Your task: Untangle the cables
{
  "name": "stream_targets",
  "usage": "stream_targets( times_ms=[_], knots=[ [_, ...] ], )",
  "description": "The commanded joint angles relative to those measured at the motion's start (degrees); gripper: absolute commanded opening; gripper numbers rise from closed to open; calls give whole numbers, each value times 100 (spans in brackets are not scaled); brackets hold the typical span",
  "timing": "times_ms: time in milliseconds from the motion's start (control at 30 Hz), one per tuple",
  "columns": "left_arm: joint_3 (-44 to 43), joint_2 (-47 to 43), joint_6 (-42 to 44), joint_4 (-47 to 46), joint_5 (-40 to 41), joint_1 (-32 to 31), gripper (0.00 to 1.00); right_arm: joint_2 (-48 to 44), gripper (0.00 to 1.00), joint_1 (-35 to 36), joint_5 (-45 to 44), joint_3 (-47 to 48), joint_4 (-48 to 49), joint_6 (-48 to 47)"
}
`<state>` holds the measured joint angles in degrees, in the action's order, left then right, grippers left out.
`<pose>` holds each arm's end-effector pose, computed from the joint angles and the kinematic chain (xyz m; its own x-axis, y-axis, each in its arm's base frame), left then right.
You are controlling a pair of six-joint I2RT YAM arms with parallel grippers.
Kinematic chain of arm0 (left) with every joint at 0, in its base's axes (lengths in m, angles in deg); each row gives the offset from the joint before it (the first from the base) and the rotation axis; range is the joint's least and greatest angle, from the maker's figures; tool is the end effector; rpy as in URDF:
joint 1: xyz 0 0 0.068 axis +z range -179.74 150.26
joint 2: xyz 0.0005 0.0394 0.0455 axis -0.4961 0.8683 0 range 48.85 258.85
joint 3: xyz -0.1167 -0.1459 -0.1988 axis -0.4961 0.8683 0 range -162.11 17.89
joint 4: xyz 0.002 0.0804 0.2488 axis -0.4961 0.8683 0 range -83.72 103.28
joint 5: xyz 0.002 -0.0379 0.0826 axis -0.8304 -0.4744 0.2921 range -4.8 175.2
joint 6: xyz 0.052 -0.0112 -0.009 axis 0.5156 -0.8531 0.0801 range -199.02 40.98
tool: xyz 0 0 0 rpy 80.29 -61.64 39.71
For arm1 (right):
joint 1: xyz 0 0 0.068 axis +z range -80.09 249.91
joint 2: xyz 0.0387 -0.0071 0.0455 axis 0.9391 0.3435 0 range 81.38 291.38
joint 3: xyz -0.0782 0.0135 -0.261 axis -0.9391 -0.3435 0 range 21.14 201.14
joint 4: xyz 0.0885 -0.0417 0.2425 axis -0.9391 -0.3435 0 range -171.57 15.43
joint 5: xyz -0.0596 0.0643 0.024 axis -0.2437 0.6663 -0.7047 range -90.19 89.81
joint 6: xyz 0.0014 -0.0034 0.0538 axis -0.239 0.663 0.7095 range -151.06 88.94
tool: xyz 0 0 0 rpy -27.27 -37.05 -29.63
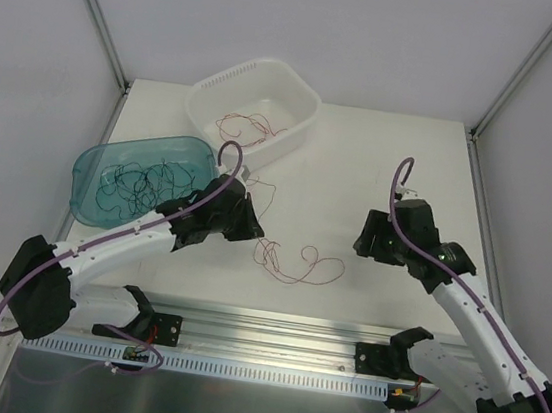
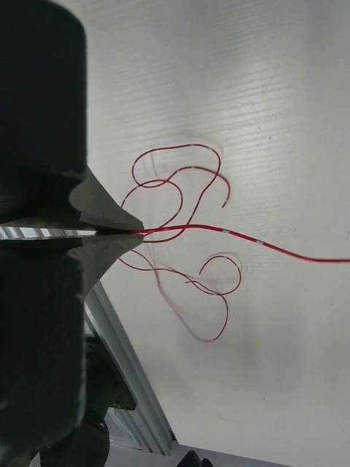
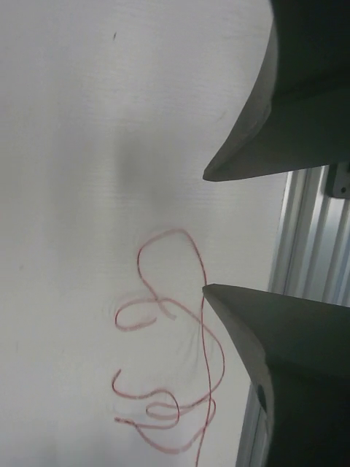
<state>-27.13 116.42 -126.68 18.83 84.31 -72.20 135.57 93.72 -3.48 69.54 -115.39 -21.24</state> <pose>0.1902 -0.1747 0.2559 -0.7916 -0.2774 -0.5445 0.1473 0.7781 -0.6106 0.1751 0.0751 0.2829 -0.7177 -0.1305 -0.6840 -0.2482 0.9657 0.0761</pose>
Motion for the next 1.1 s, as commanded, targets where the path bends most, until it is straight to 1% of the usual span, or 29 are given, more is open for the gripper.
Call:
stream_targets(
  times_ms=[0, 33, 67, 100, 133, 167, 267, 300, 367, 400, 500, 700, 733, 867, 1067],
  knots=[
    [-306, 212, -200, -16, 185, -157, 0, -541, 62, 614, 276, -129, 1039, 589],
    [-350, 282, -243, -25, 194, -219, 0, -602, 62, 833, 181, -199, 1171, 686],
    [-376, 326, -253, -17, 203, -245, 0, -707, 62, 1201, 14, -304, 1416, 870],
    [-403, 336, -244, -16, 203, -280, 0, -735, 62, 1353, 4, -383, 1558, 959],
    [-455, 362, -235, -16, 229, -324, 0, -735, 62, 1485, 39, -454, 1733, 1012],
    [-464, 362, -200, -16, 229, -351, 0, -657, 62, 1669, 274, -568, 2118, 1091],
    [-473, 336, -182, -8, 220, -386, 0, -323, 61, 1959, 513, -551, 2402, 952],
    [-464, 318, -200, -8, 229, -386, 0, -69, 59, 2013, 514, -499, 2420, 934],
    [-429, 257, -209, -8, 255, -412, 0, 134, 57, 2153, 452, -490, 2508, 934],
    [-429, 239, -200, -16, 264, -430, 0, 283, 55, 2171, 478, -542, 2587, 1029],
    [-412, 213, -112, -16, 221, -474, 0, 565, 52, 2171, 654, -613, 2930, 1170],
    [-350, 160, -42, -8, 168, -526, 0, 1514, 52, 2171, 1040, -639, 3404, 1232],
    [-333, 151, -42, -16, 176, -518, 0, 1767, 52, 2163, 1250, -648, 3579, 1241],
    [-297, 116, -7, -16, 168, -536, 0, 2217, 51, 2189, 1647, -700, 3958, 1250],
    [-218, 90, 11, -16, 220, -571, 0, 2657, 49, 2250, 2113, -753, 4406, 1259]
  ],
)
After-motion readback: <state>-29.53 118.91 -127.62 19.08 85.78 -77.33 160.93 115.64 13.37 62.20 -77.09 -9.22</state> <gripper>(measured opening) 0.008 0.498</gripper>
